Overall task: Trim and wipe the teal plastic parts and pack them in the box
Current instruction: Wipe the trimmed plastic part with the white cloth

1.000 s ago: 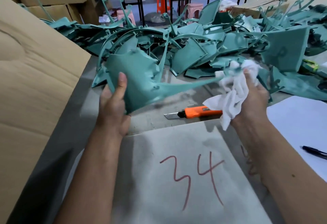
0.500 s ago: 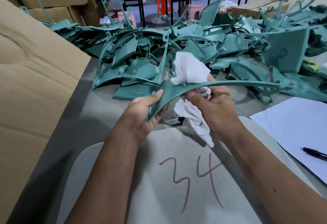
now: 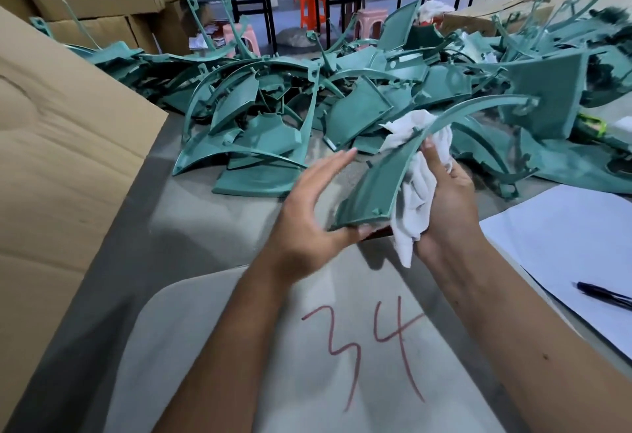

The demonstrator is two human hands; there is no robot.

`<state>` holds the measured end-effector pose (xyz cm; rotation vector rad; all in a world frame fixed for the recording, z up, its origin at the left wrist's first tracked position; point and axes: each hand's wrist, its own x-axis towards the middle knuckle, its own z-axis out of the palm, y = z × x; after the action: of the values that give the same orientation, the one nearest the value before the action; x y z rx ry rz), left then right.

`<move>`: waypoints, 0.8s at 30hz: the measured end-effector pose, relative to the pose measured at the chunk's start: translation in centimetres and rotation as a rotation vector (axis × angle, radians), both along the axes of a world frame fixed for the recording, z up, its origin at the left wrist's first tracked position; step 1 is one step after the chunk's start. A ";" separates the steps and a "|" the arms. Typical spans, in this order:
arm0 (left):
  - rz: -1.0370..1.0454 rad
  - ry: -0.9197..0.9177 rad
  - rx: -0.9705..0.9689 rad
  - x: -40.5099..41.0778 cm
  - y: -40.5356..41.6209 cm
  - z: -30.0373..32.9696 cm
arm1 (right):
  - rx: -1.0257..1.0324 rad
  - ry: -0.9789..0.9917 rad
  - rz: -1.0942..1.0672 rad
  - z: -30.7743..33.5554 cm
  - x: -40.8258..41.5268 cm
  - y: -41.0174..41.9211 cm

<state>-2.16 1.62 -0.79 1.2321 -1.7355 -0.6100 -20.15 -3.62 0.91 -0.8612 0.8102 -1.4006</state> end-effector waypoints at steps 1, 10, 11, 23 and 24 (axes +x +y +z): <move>0.053 -0.034 -0.121 -1.0 -0.2 -0.2 | 0.006 0.016 0.013 0.1 0.1 0.1; 0.387 -0.041 -0.386 -2.8 0.5 -0.4 | 0.094 -0.305 0.210 1.0 1.0 0.6; 0.393 -0.067 -0.393 -2.6 0.5 -0.4 | 0.080 -0.347 0.273 1.2 0.7 0.4; 0.190 0.020 -0.354 -2.4 -0.2 0.0 | -0.062 0.074 -0.113 -0.8 1.3 -0.4; 0.189 -0.001 -0.383 -2.4 -0.2 0.2 | -0.075 0.060 -0.117 -0.6 1.2 -0.5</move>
<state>-4.54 1.46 -0.60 1.1040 -1.6194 -0.1540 -18.93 -4.08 0.35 -0.9295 0.8702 -1.5222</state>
